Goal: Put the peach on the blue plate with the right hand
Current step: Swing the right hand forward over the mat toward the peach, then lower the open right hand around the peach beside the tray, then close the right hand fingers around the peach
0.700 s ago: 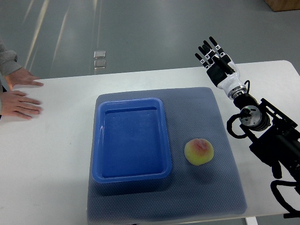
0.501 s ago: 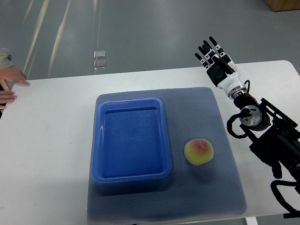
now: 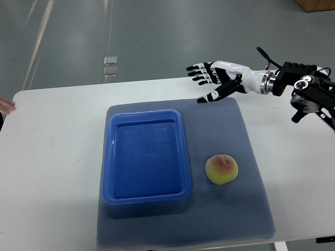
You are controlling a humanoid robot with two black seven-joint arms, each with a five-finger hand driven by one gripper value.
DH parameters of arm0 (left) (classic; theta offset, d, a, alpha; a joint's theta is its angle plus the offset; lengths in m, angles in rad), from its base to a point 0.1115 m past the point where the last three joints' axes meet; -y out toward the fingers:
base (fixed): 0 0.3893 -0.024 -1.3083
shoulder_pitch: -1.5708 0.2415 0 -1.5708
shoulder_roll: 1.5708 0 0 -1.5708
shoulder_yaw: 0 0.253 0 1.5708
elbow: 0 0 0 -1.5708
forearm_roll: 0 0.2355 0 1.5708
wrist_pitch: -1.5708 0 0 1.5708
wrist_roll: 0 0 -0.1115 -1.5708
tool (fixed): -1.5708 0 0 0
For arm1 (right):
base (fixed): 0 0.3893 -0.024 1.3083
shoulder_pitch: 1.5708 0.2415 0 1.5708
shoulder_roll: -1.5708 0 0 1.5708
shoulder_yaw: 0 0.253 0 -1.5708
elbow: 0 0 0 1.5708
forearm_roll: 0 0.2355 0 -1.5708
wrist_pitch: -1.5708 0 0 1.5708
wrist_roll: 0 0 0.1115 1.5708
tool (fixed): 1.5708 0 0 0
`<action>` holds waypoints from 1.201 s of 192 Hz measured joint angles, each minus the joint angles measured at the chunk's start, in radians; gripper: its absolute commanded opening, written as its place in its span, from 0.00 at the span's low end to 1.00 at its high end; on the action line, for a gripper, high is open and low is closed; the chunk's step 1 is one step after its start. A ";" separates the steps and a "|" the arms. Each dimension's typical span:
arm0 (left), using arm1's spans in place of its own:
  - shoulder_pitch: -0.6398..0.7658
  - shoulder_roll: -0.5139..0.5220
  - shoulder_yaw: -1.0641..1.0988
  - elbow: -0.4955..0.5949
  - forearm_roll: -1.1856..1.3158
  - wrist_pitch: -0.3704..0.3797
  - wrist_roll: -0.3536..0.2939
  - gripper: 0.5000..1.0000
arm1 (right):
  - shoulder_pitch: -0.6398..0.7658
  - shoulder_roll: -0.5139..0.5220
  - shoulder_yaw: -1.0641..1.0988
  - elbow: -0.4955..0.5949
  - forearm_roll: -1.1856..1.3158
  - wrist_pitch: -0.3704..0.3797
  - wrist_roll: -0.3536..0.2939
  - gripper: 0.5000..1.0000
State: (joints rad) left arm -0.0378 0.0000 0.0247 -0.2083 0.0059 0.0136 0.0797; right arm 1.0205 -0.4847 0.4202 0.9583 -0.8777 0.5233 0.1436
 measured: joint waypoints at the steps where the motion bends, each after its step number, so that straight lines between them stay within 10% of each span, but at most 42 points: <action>1: 0.000 0.000 0.000 0.000 0.000 0.000 0.000 1.00 | 0.005 -0.004 -0.007 0.004 -0.003 0.005 -0.003 0.86; 57: -0.002 0.000 0.000 0.002 -0.002 -0.002 0.000 1.00 | 0.179 -0.153 -0.315 0.239 -0.084 0.087 -0.071 0.86; 164: -0.002 0.000 0.001 0.002 -0.003 -0.001 0.000 1.00 | -0.036 -0.256 -0.308 0.394 -0.152 -0.015 -0.035 0.84; 194: -0.002 0.000 0.001 0.002 -0.003 -0.001 0.000 1.00 | -0.076 -0.245 -0.308 0.395 -0.183 -0.103 -0.013 0.76; 230: -0.002 0.000 0.001 0.003 -0.003 -0.001 0.000 1.00 | -0.117 -0.238 -0.308 0.395 -0.240 -0.152 0.013 0.43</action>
State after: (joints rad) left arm -0.0399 0.0000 0.0261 -0.2054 0.0029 0.0121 0.0798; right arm 0.9032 -0.7226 0.1123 1.3531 -1.1181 0.3714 0.1566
